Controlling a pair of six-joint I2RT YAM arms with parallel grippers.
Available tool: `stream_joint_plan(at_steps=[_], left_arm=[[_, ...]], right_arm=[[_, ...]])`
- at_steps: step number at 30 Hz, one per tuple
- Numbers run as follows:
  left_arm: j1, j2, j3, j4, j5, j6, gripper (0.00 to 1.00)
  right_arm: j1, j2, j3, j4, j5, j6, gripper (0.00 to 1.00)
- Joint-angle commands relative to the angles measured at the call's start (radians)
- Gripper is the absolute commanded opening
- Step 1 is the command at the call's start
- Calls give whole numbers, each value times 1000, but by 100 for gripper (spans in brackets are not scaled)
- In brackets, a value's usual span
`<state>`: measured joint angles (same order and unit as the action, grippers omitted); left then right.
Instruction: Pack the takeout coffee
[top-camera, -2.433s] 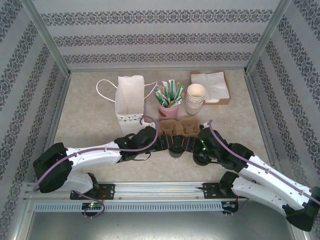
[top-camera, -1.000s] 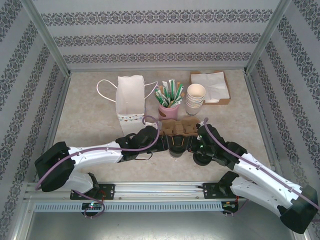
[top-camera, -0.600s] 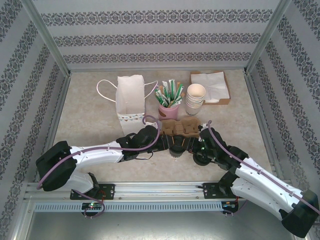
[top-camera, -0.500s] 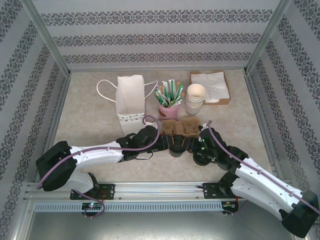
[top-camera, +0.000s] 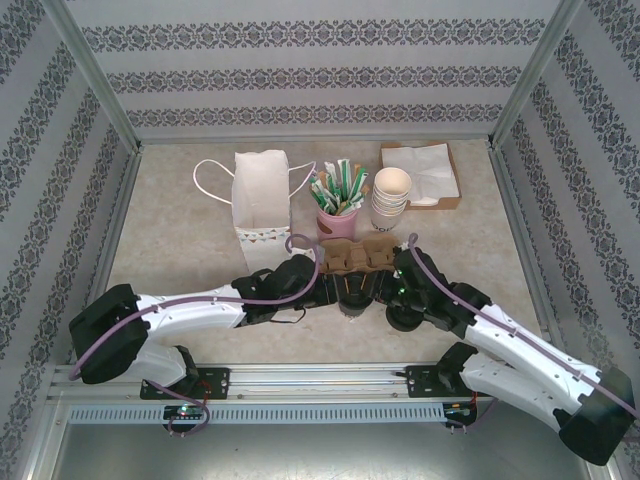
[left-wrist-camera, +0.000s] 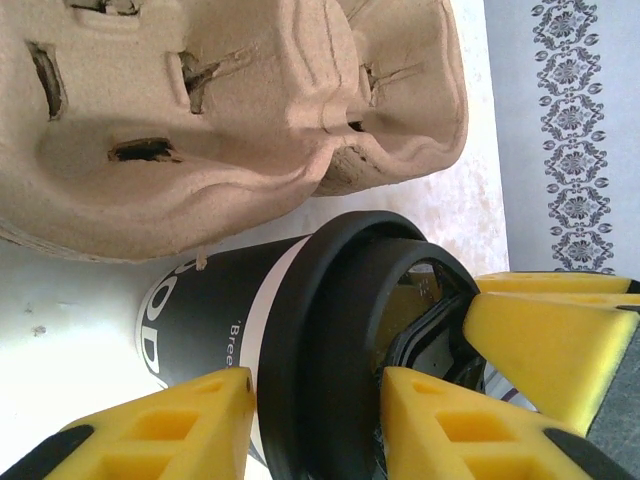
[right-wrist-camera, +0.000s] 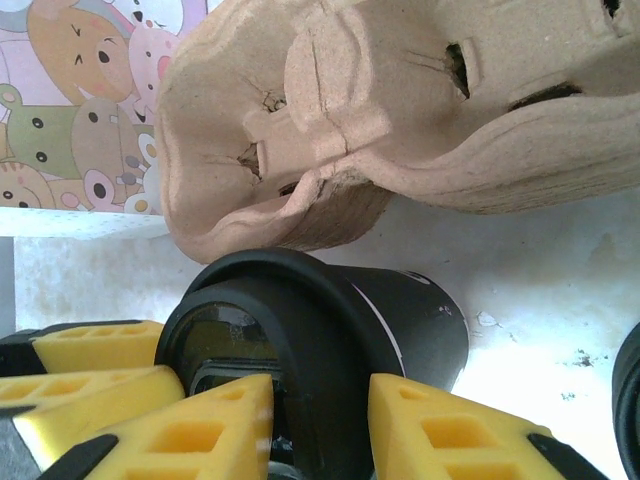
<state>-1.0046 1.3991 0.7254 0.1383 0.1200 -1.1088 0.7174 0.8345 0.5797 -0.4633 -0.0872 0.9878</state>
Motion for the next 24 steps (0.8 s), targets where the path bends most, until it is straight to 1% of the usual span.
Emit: stream_joint_plan(at_steps=[1,5,9,13,19,24], left_arm=[[-42,14,-7,-153,42,-25,40],[-55,-9,-11,-164,28,-56,42],[-65,-35,-31,-169,12,-83,43],[-71,-60,-45,-175,4,-101,43],[-73,-90,-45,-235,-40,-80,48],[-74,-107,-43,-243,-57,-66,53]], right_arm=[[6,37,15,-74,-11,-23,33],[5,65,38,-68,-25,-30,33],[11,90,41,-62,-54,-29,33],[32,89,34,-62,-53,-15,35],[74,59,31,-83,-20,9,36],[98,69,32,-71,-1,29,37]])
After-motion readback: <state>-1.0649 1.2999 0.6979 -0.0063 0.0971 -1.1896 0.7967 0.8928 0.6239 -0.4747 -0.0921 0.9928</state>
